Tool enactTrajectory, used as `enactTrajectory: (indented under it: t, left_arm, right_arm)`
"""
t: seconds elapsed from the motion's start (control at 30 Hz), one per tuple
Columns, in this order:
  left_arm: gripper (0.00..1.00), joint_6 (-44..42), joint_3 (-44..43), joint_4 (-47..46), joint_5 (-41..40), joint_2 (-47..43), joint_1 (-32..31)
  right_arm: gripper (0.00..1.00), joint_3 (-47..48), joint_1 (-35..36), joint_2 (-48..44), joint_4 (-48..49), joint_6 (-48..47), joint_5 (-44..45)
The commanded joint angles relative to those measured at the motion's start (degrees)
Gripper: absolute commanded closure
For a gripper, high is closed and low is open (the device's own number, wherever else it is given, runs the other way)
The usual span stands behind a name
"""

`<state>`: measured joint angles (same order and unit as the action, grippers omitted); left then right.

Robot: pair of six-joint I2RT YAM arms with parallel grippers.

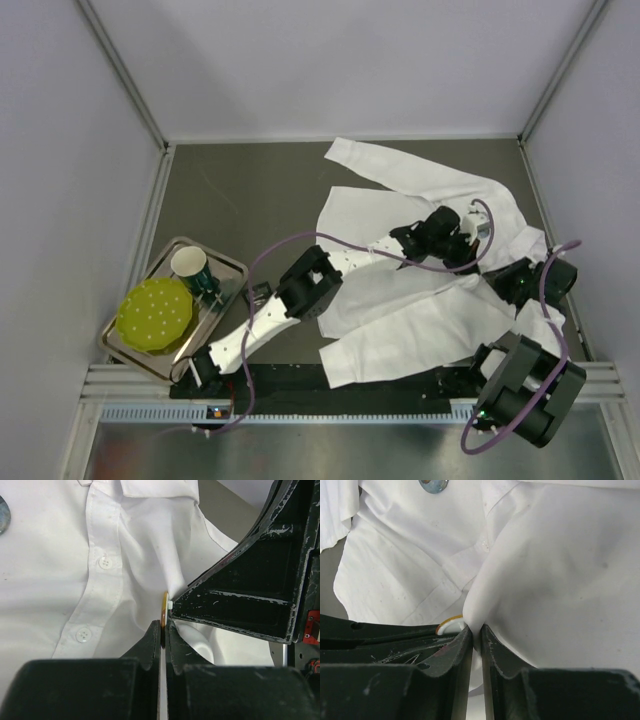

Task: Remove the brooch from the garment
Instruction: Remove the brooch from the clothes.

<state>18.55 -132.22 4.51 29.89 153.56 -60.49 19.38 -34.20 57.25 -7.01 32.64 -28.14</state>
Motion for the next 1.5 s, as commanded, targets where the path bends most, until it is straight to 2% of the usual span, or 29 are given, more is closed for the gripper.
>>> enactTrajectory:
  t: [0.0,0.13,0.2,0.3,0.33,0.43,0.47,0.53,0.7,0.77,0.87,0.93,1.07,1.47]
  left_arm:
    - [1.0,-3.6,-0.5,5.0,4.2,-1.2,-5.3]
    - [1.0,-4.5,-1.3,6.5,8.0,-1.0,-5.4]
    - [1.0,-5.4,-0.8,7.0,7.3,-1.8,-5.4]
    - [1.0,-2.3,3.5,2.4,6.2,-4.4,-4.4]
    - [1.0,0.5,6.2,0.8,3.5,-5.2,-4.0]
    - [1.0,3.9,9.7,-2.9,-0.7,-7.8,-2.4]
    - [1.0,4.6,10.8,-6.5,-0.8,-9.0,-1.9]
    - [1.0,5.6,11.5,-7.7,-1.0,-9.6,-1.0]
    - [1.0,6.0,8.1,-6.1,-0.4,-8.1,-1.0]
    - [1.0,6.4,10.0,-8.8,-0.7,-8.8,-0.9]
    - [1.0,4.8,11.7,-11.4,-1.8,-10.1,-1.0]
    - [1.0,3.9,12.1,-11.7,-3.2,-10.6,-0.9]
    - [1.0,0.6,15.0,-15.4,-4.5,-12.4,-1.1]
    - [1.0,-14.6,15.3,-13.9,-9.1,-13.5,-2.8]
  right_arm:
    - [0.83,2.9,2.6,-1.5,11.0,3.4,-14.4]
    - [0.83,2.7,3.1,-1.4,13.9,1.0,-14.2]
    - [0.82,2.6,3.2,-1.3,13.9,0.6,-13.3]
    - [0.76,5.7,3.2,0.1,1.0,-1.4,-4.4]
    - [0.72,7.6,3.2,0.1,-5.8,-1.5,1.0]
    - [0.65,9.0,3.2,-2.5,-10.6,-2.2,5.0]
    - [0.6,9.2,3.2,-3.3,-12.6,-2.5,5.5]
    - [0.57,9.8,3.2,-5.5,-13.8,-4.0,5.3]
    - [0.56,10.8,3.2,-8.1,-16.7,-5.0,5.1]
    - [0.57,11.0,3.2,-5.6,-14.3,-4.0,2.8]
    - [0.57,12.8,3.2,-2.3,-14.6,-1.4,0.9]
    - [0.58,13.7,3.2,-1.5,-16.5,1.0,2.9]
    - [0.54,16.6,3.2,0.0,-20.8,2.3,3.9]
    - [0.5,20.4,3.2,6.6,-26.0,5.0,-1.6]
